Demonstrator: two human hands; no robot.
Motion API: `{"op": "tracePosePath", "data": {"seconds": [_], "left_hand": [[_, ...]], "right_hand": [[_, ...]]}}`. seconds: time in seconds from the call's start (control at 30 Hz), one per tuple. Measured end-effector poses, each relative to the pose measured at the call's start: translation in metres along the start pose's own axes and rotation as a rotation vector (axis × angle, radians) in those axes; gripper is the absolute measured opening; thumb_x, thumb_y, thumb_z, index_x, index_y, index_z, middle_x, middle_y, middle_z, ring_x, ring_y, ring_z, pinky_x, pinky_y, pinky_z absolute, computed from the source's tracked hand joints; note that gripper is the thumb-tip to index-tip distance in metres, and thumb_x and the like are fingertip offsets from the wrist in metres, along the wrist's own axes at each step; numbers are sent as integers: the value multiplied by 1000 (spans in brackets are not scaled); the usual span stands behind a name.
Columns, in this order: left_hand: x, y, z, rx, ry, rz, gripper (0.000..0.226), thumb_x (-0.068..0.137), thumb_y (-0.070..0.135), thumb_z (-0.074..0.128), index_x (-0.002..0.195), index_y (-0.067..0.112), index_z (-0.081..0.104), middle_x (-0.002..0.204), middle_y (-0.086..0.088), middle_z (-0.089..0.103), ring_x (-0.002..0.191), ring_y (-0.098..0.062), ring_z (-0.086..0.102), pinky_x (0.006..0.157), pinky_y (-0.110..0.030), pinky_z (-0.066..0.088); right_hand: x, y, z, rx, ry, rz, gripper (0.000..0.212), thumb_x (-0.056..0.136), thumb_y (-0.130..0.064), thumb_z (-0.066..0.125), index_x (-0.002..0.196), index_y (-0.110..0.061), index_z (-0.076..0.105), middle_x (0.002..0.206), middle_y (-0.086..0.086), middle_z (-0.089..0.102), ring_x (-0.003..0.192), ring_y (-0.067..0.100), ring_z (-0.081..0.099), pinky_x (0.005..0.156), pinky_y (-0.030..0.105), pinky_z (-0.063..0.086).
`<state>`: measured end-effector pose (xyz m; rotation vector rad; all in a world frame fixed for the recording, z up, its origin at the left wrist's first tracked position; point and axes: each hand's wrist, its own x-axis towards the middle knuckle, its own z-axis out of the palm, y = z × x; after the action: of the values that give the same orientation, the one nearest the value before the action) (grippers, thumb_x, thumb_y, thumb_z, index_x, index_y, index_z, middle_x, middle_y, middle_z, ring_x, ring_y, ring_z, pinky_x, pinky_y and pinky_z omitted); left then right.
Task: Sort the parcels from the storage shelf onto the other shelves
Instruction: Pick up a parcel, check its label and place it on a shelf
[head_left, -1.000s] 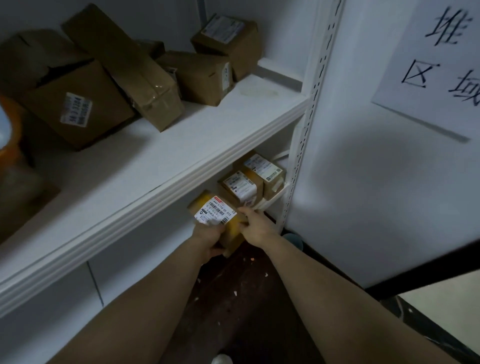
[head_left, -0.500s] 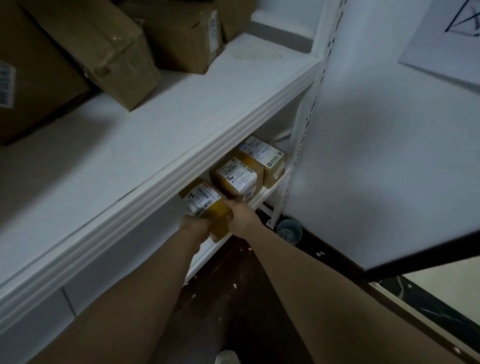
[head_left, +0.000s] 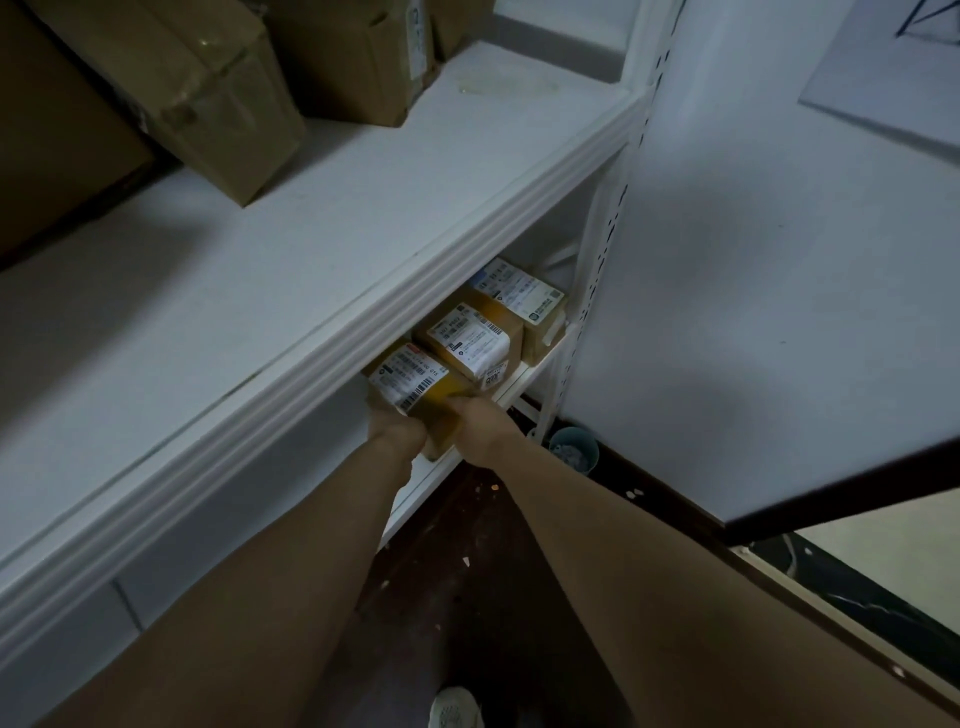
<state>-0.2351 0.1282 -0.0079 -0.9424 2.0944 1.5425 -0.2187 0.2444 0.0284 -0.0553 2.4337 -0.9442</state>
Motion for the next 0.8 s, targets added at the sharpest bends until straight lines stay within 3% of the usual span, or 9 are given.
{"op": "tracePosePath", "data": {"seconds": [0.13, 0.2, 0.27, 0.3, 0.4, 0.43, 0.53, 0.63, 0.8], "left_hand": [[-43, 17, 5, 48, -68, -33, 48, 89, 5, 54, 136, 2, 42, 115, -18, 59, 71, -18, 54, 59, -29, 50], [-71, 33, 11, 71, -96, -17, 29, 93, 16, 56, 117, 0, 52, 97, -18, 59, 63, -17, 49, 52, -26, 42], [-107, 54, 20, 115, -118, 28, 9, 94, 8, 51, 89, 1, 53, 73, -13, 50, 55, -17, 41, 49, -26, 34], [-127, 65, 27, 124, -135, 64, 9, 93, 1, 46, 88, 1, 54, 67, -11, 45, 52, -17, 37, 46, -26, 30], [-165, 89, 43, 110, -172, 119, 35, 91, -10, 40, 123, -2, 51, 71, -12, 41, 50, -18, 34, 36, -23, 32], [-182, 99, 48, 96, -197, 132, 32, 92, -10, 39, 121, -6, 51, 69, -11, 40, 51, -18, 34, 34, -20, 34], [-223, 128, 61, 75, -204, 188, 13, 91, -9, 42, 83, -2, 51, 60, -12, 40, 50, -19, 38, 39, -19, 35], [-251, 156, 64, 44, -165, 277, 9, 89, -8, 48, 84, -5, 55, 57, -14, 49, 48, -21, 46, 47, -27, 39], [-275, 202, 51, 151, -21, 451, 28, 89, -8, 50, 64, 3, 46, 60, -14, 48, 50, -21, 44, 42, -24, 38]], "right_hand": [[-24, 0, -17, -32, 21, -17, 36, 93, -7, 47, 128, -2, 56, 129, 16, 53, 120, 30, 49, 101, 34, 42], [-36, -3, -33, -23, 39, -19, 35, 92, -3, 45, 124, -3, 59, 125, 14, 58, 118, 29, 52, 98, 33, 45], [-57, -7, -56, -26, 51, -20, 39, 90, 0, 45, 126, -7, 60, 126, 14, 59, 118, 29, 53, 100, 37, 45], [-73, -7, -73, -42, 66, -17, 39, 90, -1, 45, 126, -8, 61, 126, 14, 60, 118, 29, 53, 100, 38, 45], [-105, -7, -110, -91, 106, -32, 35, 89, -1, 47, 119, -6, 66, 121, 14, 63, 115, 29, 56, 96, 35, 47], [-118, -6, -126, -113, 132, -49, 33, 89, -2, 48, 117, -5, 67, 119, 14, 64, 114, 30, 57, 92, 32, 48], [-150, -8, -166, -121, 210, -72, 27, 90, -4, 48, 108, -3, 68, 112, 16, 66, 108, 30, 60, 84, 30, 46], [-172, -15, -200, -119, 265, -109, 25, 86, 3, 49, 96, -5, 70, 101, 17, 69, 99, 29, 63, 81, 32, 50], [-177, -35, -235, -104, 342, -206, 24, 88, -5, 52, 102, -11, 72, 102, 11, 70, 96, 26, 63, 87, 35, 52]]}}
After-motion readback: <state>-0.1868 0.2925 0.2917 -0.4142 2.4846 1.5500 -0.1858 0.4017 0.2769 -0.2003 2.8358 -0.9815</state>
